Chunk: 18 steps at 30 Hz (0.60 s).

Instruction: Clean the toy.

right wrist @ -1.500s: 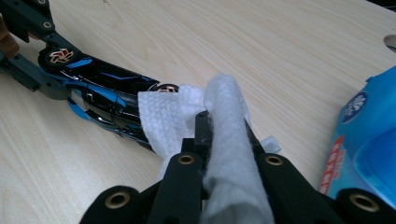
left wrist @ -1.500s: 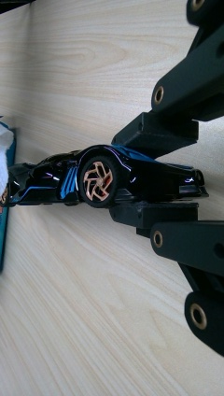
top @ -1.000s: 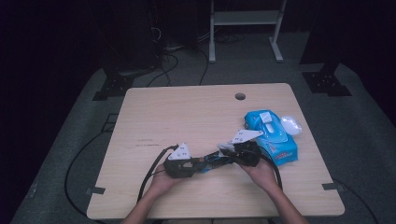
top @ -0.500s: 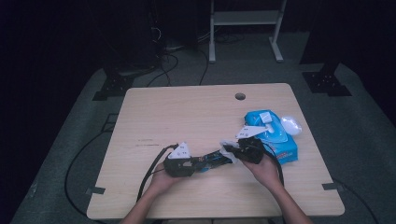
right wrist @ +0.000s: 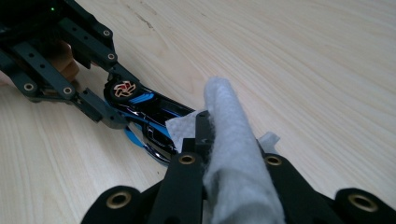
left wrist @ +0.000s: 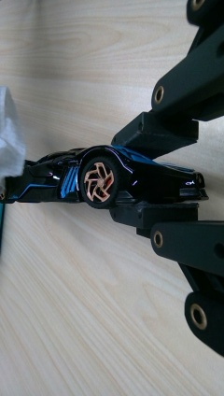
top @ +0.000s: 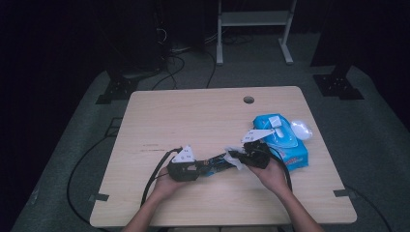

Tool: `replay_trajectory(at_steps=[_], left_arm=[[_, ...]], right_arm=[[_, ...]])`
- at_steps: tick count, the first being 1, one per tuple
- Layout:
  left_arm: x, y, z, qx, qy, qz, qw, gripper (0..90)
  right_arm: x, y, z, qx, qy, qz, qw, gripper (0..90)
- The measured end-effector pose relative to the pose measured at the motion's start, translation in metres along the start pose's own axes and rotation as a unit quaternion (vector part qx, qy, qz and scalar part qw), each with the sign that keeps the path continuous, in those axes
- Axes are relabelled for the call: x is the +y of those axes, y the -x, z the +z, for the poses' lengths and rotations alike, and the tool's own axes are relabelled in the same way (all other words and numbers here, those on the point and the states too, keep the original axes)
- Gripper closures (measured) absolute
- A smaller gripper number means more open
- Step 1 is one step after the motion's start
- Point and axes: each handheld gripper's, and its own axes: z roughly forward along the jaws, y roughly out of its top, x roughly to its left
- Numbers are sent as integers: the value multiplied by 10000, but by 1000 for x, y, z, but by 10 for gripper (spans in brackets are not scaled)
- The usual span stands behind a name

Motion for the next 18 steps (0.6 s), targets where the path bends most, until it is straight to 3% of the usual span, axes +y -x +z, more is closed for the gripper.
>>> replay_trajectory(at_steps=[2, 4, 8, 18], left_arm=[[-1, -2, -1, 6, -3, -27, 10000, 671], [0, -2, -2, 83, -38, -58, 9999, 656], [0, -7, -5, -95, 66, -322, 9994, 580], [2, -3, -3, -319, 70, -469, 9984, 559]], right_arm=[[-1, 2, 5, 66, -63, 68, 9999, 841], [-5, 6, 6, 185, 46, 237, 9995, 842], [-7, 5, 5, 195, 75, 250, 9995, 843], [-14, 3, -1, 325, 179, 336, 9987, 846]])
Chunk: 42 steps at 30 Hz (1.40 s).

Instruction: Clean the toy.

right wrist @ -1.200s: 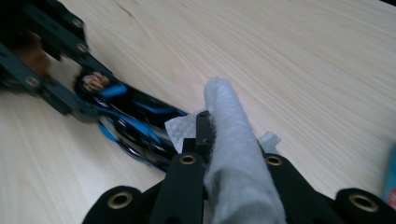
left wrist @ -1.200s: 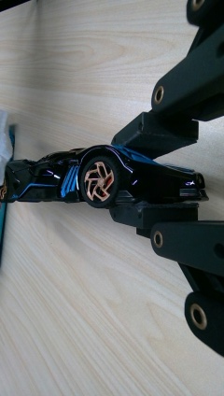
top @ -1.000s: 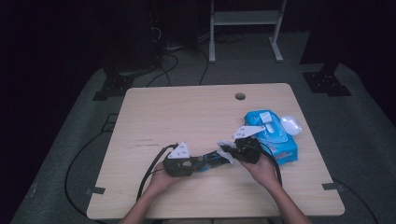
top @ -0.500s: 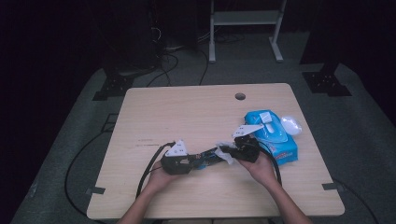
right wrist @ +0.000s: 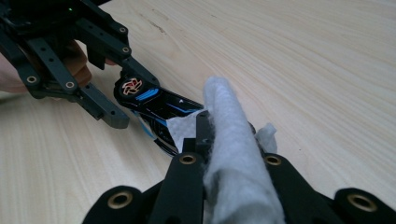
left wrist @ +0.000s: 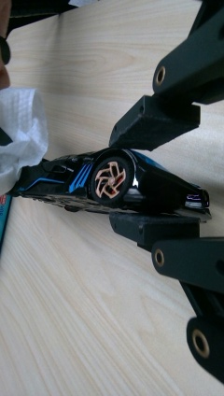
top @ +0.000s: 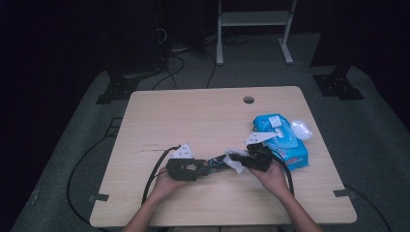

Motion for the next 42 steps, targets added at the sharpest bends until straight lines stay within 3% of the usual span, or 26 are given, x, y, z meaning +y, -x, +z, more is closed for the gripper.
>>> replay_trajectory(at_steps=[8, 13, 19, 26, 29, 31, 38, 42], left_arm=[[-1, 2, 4, -133, -125, -145, 9997, 467], [0, 10, 7, -9, -284, 211, 9994, 435], [0, 17, 8, 128, -348, 495, 9981, 416], [-1, 22, 8, 197, -351, 689, 9968, 373], [-1, 22, 9, 194, -328, 643, 9972, 358], [-2, 21, 12, 238, -491, 677, 9962, 358], [-2, 22, 13, 291, -444, 660, 9964, 319], [-1, 22, 14, 374, -383, 621, 9966, 199]], right_arm=[[-13, -4, -8, 179, 160, 150, 9996, 846], [-21, -5, -12, 205, 147, 157, 9996, 845], [-26, -8, -15, 216, 106, 174, 9996, 844], [-30, -10, -16, 181, -93, 94, 9997, 843], [-36, -10, -12, 146, -284, 99, 9994, 843], [-40, -9, -11, 130, -337, 124, 9993, 843], [-16, -9, -15, 164, 108, 57, 9998, 842], [-12, -4, 3, 50, -102, 24, 9999, 840]])
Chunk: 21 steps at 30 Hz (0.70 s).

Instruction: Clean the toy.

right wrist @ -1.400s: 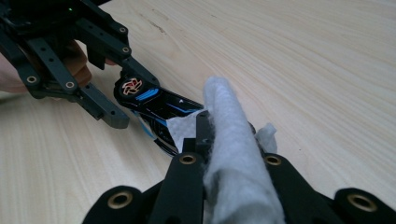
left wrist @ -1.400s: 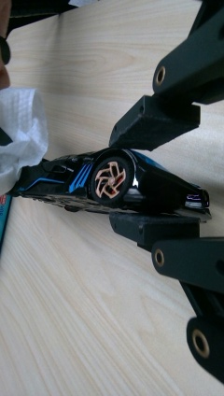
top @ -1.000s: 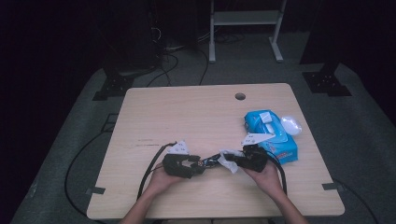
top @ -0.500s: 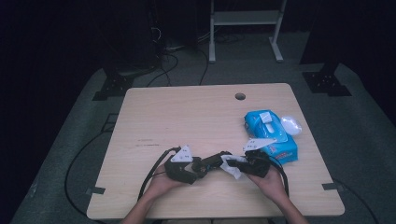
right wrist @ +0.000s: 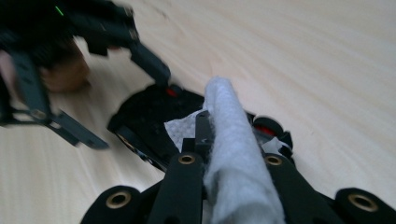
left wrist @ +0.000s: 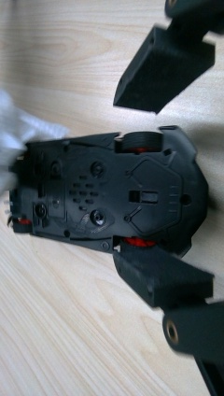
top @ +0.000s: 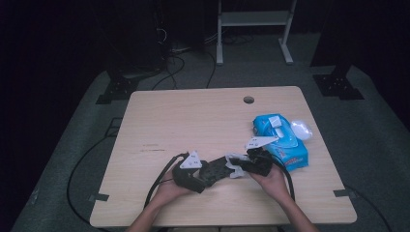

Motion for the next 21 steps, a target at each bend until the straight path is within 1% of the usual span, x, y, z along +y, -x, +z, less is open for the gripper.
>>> replay_trajectory(at_steps=[1, 2, 4, 5, 6, 7, 8, 9, 11, 15, 17, 19, 21], left_arm=[[0, 0, -1, 27, 38, 5, 10000, 196], [0, -1, -1, 58, 59, -10, 10000, 188], [-1, -3, -3, 79, 105, -52, 9999, 171], [-1, -3, -4, 120, 175, -73, 9997, 171], [-2, -3, -4, 164, 174, -83, 9997, 160], [-2, -4, -4, 175, 130, -82, 9997, 149], [-2, -4, -3, 192, 93, -135, 9997, 141], [-2, -5, -2, 199, 81, -127, 9997, 130], [-3, -5, 0, 209, 83, -174, 9996, 128], [-2, -5, 5, 166, -43, -208, 9996, 100], [-3, -4, 7, 131, -75, -190, 9997, 100], [-3, -4, 9, 132, -170, -144, 9997, 103], [-5, -6, 10, 100, -333, -103, 9993, 153]], right_arm=[[-3, 0, 6, -27, -97, -15, 9999, 839], [-6, 0, 8, -41, -132, -24, 9999, 839], [-9, 1, 10, -21, -123, 41, 9999, 839], [-11, 1, 10, -19, -108, 65, 9999, 839], [-13, 3, 10, -8, -89, 96, 9999, 839], [-14, 4, 10, 21, -71, 121, 9999, 839], [-15, 4, 10, 19, -70, 129, 9999, 839], [-16, 4, 10, -10, -103, 116, 9999, 838], [-17, 5, 10, 12, -60, 122, 9999, 838], [-17, 6, 10, 13, -36, 105, 9999, 837], [-18, 5, 10, -1, -18, 94, 10000, 836], [-18, 5, 10, 7, -9, 101, 9999, 836], [-18, 5, 10, -14, -8, 90, 10000, 832]])
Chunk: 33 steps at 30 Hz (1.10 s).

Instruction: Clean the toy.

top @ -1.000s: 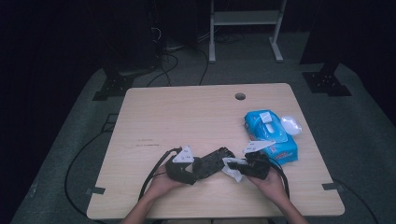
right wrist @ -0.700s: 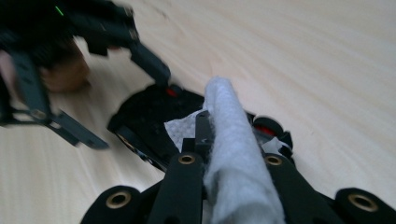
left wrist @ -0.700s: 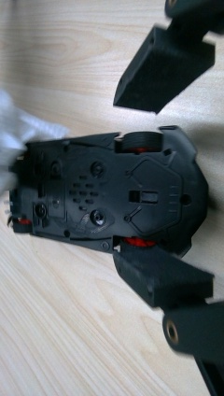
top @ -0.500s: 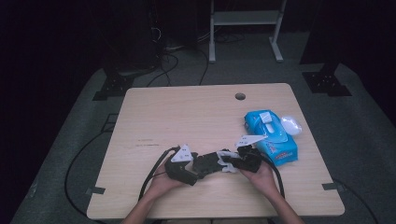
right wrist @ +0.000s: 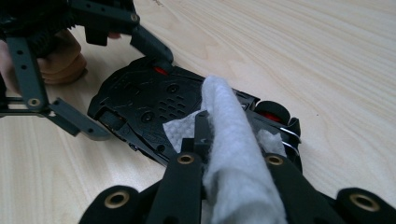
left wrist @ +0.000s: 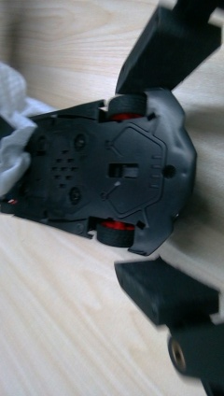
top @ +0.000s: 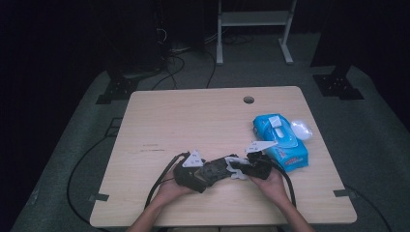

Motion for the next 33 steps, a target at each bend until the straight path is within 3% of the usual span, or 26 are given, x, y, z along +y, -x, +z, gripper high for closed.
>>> replay_trajectory(at_steps=[3, 8, 10, 13, 15, 18, 23, 28, 31, 33], left_arm=[[-1, 1, 2, -39, -78, 66, 9999, 232], [1, 3, 2, 20, -181, 128, 9998, 236], [2, 2, 2, 13, -196, 113, 9997, 236], [0, 2, 1, 42, -162, 73, 9998, 236], [0, 1, 0, 16, -158, 27, 9999, 236], [0, 1, 0, 18, -168, 40, 9998, 235], [0, 1, 0, 27, -137, 3, 9999, 235], [0, 1, 0, 26, -178, 25, 9998, 235], [0, 1, 0, 15, -151, -9, 9999, 235], [0, 1, 0, 17, -158, -10, 9999, 235]], right_arm=[[1, -5, 0, -87, -21, -95, 9999, 830], [7, -19, 11, 164, -43, -185, 9997, 836], [13, -32, 25, 372, -98, -322, 9987, 834], [22, -43, 35, 418, -207, -543, 9974, 795], [25, -44, 35, 369, -290, -609, 9970, 697], [27, -44, 26, 107, -364, -785, 9962, 564], [27, -37, 3, -107, -212, -723, 9971, 478], [24, -33, -18, -244, 30, -741, 9969, 492], [20, -35, -25, -327, 176, -899, 9953, 577], [17, -38, -21, -334, 115, -991, 9944, 668]])
